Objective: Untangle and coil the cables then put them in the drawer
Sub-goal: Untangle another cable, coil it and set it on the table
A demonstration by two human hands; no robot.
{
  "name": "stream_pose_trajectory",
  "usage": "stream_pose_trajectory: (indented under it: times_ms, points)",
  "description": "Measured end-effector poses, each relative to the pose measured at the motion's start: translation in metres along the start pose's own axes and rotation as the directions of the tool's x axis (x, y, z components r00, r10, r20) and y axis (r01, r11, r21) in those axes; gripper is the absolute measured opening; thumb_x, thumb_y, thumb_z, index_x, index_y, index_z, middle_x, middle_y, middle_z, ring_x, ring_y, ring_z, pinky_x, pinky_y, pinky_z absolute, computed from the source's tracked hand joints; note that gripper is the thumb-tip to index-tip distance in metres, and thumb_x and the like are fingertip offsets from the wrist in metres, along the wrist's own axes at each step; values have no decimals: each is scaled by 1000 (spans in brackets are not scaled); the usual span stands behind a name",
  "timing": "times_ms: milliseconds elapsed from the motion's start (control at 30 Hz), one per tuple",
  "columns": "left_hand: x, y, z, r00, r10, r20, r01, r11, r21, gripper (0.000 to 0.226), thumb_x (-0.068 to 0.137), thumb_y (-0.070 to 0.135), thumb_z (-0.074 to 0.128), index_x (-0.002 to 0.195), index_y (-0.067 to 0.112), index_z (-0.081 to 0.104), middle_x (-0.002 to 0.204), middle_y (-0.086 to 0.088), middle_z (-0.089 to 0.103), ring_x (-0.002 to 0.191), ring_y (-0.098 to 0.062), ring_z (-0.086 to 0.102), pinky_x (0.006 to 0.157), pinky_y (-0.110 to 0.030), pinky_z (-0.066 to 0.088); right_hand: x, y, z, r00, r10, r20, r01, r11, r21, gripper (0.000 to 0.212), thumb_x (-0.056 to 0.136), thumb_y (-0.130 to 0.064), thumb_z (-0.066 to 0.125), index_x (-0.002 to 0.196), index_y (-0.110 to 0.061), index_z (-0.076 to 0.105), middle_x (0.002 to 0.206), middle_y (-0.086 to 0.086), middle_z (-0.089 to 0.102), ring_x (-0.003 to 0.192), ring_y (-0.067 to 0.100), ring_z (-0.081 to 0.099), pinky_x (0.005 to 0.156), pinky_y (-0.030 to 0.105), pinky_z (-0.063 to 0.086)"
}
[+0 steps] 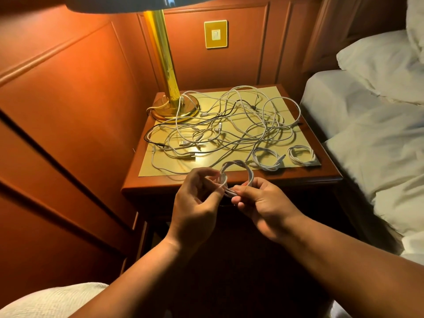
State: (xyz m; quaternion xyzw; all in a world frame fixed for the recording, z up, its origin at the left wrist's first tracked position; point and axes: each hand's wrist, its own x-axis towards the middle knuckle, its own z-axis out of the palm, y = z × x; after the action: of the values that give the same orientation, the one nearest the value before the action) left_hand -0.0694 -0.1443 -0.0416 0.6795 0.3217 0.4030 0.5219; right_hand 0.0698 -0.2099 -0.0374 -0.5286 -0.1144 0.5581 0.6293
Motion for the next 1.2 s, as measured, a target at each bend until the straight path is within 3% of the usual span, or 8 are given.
stream_pose_trajectory:
  times_ms: [100, 233, 400, 500, 700, 833, 1000, 1200]
  points:
    - [-3, -2, 4, 999, -39, -33, 38, 999, -29, 21, 83, 16, 66, 99, 28, 65, 90, 2, 69, 88, -19, 68, 82, -36, 57, 0, -2, 1, 999, 39, -10, -37, 989, 140, 6, 92, -1, 60, 91, -7, 58, 76, 9, 70, 61, 12, 68, 50, 18, 52]
    - [0, 0, 8, 947, -318, -44, 295, 915, -274, 20, 87, 5, 69, 103, 18, 66, 97, -9, 73, 96, -22, 70, 84, -32, 53, 0, -2, 0, 998, 57, 10, -58, 975, 214, 7, 92, -2, 59, 90, -8, 57, 76, 10, 68, 60, 12, 68, 49, 18, 51]
    - [7, -5, 3, 827, -545, 139, 554, 745, -372, 25, 89, 11, 63, 114, 10, 68, 98, -7, 74, 97, -19, 67, 100, -38, 43, -2, -4, -1, 998, -11, 67, 4, 994, 106, 5, 94, -3, 56, 96, -8, 55, 75, 9, 68, 64, 14, 67, 54, 20, 53]
    - [8, -5, 2, 775, -568, 276, 632, 690, -354, 28, 92, 13, 57, 116, 12, 71, 107, -9, 73, 101, -20, 66, 97, -38, 41, -1, -8, -1, 996, 14, 87, -20, 997, 77, 4, 95, -3, 55, 95, -7, 56, 80, 12, 71, 63, 15, 66, 52, 20, 54]
    - [6, -2, 2, 788, -586, 188, 614, 729, -301, 26, 95, 8, 50, 102, 15, 74, 98, -5, 75, 98, -20, 65, 82, -37, 42, 1, -6, -2, 998, 19, 67, 3, 948, -319, 8, 93, -16, 63, 96, -11, 59, 83, 6, 68, 67, 16, 62, 62, 26, 50]
    - [7, 3, 0, 876, -466, 121, 478, 872, -108, 24, 95, 4, 50, 97, 11, 73, 82, -2, 73, 76, -13, 65, 71, -27, 46, 3, -10, -3, 997, 8, 75, 32, 860, -510, 18, 91, -22, 67, 106, -15, 60, 100, 10, 64, 81, 21, 58, 66, 30, 47]
    - [10, 3, -3, 954, -257, 155, 243, 965, 102, 32, 93, -2, 53, 94, 19, 77, 91, 4, 76, 84, -8, 68, 74, -21, 53, 5, -26, -10, 988, -74, 137, 137, 831, -539, 24, 93, -5, 59, 114, -18, 59, 101, 7, 67, 91, 21, 66, 77, 33, 53]
    - [8, -2, -3, 976, -131, 174, 90, 969, 228, 38, 92, -1, 54, 97, 30, 75, 97, 8, 75, 93, -7, 70, 86, -29, 56, 9, -19, -11, 968, 195, 156, -115, 903, -415, 20, 88, 0, 43, 102, 0, 57, 71, 5, 51, 63, 15, 49, 63, 30, 47]
